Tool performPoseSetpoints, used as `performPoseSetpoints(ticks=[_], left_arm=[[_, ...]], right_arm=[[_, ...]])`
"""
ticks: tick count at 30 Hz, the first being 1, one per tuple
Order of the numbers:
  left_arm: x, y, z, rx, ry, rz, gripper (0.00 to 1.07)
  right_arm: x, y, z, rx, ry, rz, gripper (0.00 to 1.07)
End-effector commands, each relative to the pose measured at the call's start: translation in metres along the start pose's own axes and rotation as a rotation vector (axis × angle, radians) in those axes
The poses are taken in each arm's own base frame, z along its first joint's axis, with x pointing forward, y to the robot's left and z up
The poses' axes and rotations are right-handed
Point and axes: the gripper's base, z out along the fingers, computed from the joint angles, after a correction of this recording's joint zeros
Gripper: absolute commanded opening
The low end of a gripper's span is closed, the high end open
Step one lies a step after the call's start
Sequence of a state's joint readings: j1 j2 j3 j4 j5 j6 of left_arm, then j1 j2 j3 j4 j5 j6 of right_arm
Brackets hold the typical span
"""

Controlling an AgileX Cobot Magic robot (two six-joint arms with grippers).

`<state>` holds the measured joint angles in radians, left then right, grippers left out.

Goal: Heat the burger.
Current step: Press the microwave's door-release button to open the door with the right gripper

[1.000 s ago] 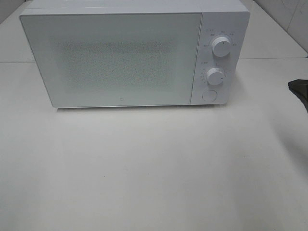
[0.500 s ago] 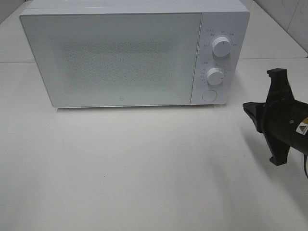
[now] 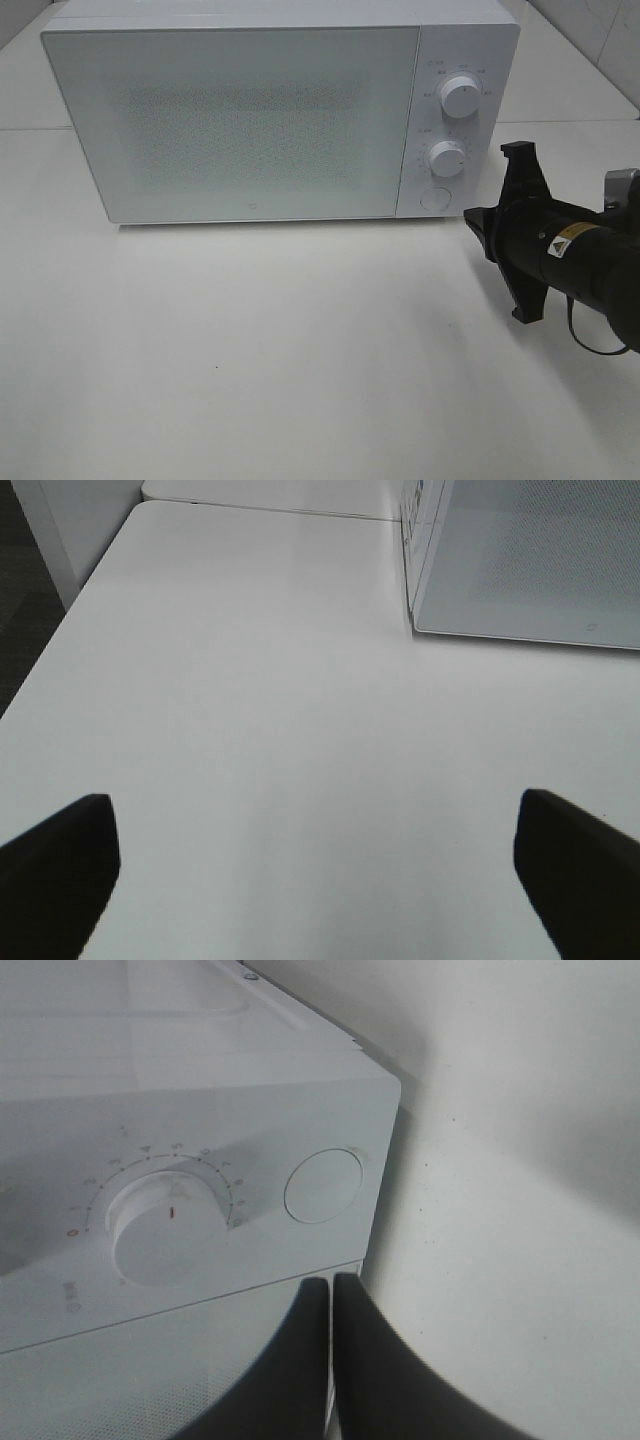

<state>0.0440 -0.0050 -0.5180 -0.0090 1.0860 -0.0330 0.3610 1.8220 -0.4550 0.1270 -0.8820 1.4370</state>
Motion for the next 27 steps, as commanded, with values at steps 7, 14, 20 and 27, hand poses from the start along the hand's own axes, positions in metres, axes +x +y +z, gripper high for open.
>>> performPoseSetpoints(ticks=[7,14,20,27], left_arm=[[-0.001,0.0,0.0,-0.001,-0.016,-0.002,1.0],[-0.001,0.0,0.0,-0.001,-0.016,-0.002,1.0],[-0.001,0.0,0.0,-0.001,-0.016,-0.002,1.0],[-0.001,0.0,0.0,-0.001,-0.016,-0.002,1.0]], right_arm=[[0.003,0.004,0.022,0.003,0.007,0.015,0.0],[0.005,0.004,0.036,0.018,0.008,0.019,0.0],[0.006,0.007,0.052,0.01,0.007,0.021,0.0],[0.002,0.013,0.059,0.025,-0.037,0.088,0.0]])
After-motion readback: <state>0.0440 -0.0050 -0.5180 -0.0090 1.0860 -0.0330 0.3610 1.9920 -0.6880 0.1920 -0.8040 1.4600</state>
